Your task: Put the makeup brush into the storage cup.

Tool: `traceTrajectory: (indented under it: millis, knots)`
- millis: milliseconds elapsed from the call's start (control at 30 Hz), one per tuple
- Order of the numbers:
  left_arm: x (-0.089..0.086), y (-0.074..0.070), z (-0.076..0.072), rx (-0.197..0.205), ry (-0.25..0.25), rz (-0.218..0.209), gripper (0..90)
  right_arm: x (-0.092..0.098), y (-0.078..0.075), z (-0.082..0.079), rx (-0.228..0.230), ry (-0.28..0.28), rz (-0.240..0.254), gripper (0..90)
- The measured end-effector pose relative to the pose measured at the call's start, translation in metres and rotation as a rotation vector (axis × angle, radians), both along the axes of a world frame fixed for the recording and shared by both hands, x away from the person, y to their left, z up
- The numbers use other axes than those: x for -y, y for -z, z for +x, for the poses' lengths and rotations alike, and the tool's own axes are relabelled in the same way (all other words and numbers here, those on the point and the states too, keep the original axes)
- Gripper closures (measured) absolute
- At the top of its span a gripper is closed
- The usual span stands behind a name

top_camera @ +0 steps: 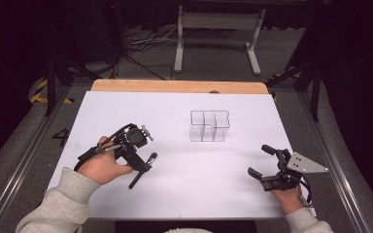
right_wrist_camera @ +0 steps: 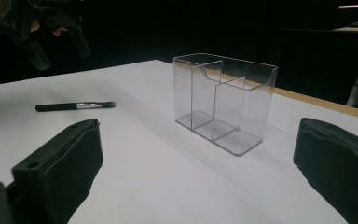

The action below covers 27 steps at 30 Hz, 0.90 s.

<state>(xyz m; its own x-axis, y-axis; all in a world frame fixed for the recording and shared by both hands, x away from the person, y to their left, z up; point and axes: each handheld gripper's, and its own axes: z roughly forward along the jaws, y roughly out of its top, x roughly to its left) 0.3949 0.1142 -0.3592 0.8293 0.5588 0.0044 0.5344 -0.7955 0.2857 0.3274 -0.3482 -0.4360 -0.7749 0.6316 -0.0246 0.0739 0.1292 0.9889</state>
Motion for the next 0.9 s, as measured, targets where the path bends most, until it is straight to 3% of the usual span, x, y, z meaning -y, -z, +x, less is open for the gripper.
traceTrajectory:
  millis: [100,200,900]
  knots:
    - [0.001,0.001,0.004,-0.027,-0.039,-0.004,4.3,0.000,0.000,0.000,-0.001,0.000,0.002,1.9]
    - [0.002,0.003,0.003,-0.033,-0.043,-0.025,4.6,0.001,0.000,0.000,-0.001,-0.001,0.006,1.9]
    - [0.002,0.031,0.006,-0.076,-0.066,0.011,5.9,0.001,0.000,-0.001,-0.001,-0.002,0.006,1.9]
